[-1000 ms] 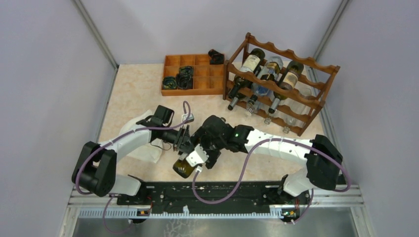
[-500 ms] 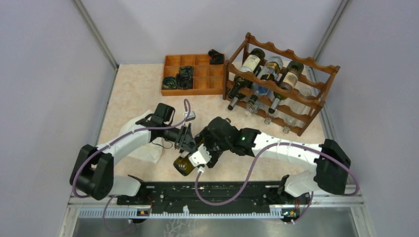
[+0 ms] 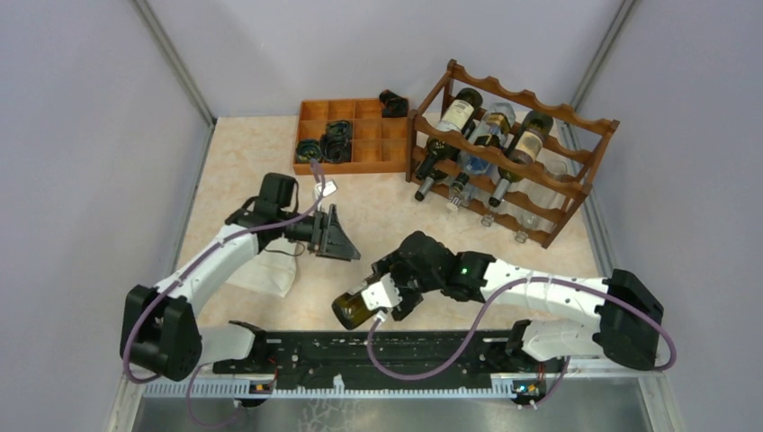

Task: Put the wine bottle on the wine rack
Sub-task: Pick up the wine bottle from the center of the board.

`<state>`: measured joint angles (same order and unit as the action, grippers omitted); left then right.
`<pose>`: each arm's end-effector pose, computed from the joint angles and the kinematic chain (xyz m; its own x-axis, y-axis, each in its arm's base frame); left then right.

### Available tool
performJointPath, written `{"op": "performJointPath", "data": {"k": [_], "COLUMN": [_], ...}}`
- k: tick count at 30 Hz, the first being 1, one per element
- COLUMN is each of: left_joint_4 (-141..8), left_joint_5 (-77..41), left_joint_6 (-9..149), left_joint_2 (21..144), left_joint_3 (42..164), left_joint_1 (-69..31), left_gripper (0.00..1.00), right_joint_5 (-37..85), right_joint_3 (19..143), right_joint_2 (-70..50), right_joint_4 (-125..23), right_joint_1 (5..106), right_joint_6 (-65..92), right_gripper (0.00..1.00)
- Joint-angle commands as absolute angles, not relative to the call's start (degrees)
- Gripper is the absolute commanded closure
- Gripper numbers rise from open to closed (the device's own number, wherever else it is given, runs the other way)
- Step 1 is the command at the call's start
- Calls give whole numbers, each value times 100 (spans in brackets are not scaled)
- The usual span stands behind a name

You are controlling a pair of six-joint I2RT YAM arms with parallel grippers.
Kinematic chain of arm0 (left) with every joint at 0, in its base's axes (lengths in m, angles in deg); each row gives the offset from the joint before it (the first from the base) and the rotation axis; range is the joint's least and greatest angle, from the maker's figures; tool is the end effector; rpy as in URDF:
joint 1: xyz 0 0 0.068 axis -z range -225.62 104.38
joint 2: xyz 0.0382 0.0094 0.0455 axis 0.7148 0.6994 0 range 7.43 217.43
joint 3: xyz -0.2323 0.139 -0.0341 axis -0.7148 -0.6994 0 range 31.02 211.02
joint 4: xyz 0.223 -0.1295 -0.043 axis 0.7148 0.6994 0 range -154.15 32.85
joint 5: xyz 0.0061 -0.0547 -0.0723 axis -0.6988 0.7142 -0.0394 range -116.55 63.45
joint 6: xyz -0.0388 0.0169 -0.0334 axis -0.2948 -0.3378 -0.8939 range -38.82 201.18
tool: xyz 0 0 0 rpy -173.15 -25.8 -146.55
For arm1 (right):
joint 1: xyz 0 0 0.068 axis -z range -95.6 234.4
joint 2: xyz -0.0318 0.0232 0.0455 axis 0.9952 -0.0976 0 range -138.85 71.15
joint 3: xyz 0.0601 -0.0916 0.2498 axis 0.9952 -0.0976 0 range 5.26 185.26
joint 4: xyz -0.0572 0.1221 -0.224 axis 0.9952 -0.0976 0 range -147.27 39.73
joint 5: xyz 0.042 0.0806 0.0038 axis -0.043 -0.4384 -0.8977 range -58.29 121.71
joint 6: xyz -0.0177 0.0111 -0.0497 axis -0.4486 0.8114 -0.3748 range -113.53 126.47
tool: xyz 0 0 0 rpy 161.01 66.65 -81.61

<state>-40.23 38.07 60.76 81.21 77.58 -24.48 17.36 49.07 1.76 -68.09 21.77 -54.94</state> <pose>0.2193 -0.1193 0.2389 -0.9190 0.1950 -0.3426 0.3870 0.2811 -0.8782 0.1083 0.2286 0.2345 0.6769 -0.5427 -0.4973 -0.7287 -0.3991 -0.5565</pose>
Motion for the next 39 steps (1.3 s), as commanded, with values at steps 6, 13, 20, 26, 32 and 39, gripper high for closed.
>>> {"op": "performJointPath", "data": {"k": [6, 13, 20, 26, 32, 39], "left_joint_4": [-4559, -7174, -10108, -11099, -11654, -12283], "left_joint_5": [1286, 125, 1997, 1549, 733, 109], "left_joint_6": [6733, 5928, 4104, 3987, 3945, 3326], "left_joint_2": [6063, 3980, 4307, 5025, 5964, 7127], "left_joint_3": [7979, 6374, 5111, 4849, 4902, 5307], "left_joint_1": [-3086, -3087, -3081, -2004, -875, -100], "left_gripper": [1, 1, 1, 1, 2, 4], "right_joint_5": [2037, 3083, 4148, 4891, 5270, 5033], "right_joint_3": [4842, 4846, 4768, 4608, 4315, 4129], "right_joint_2": [1365, 2042, 2236, 2072, 2046, 1922], "right_joint_4": [-4830, -3961, -3193, -2754, -2377, -2215], "right_joint_1": [2349, 2983, 3431, 3477, 3504, 3546], "right_joint_6": [-2292, 477, 3103, 5354, 6353, 6797], "right_gripper": [100, 100, 100, 100, 100, 100]}}
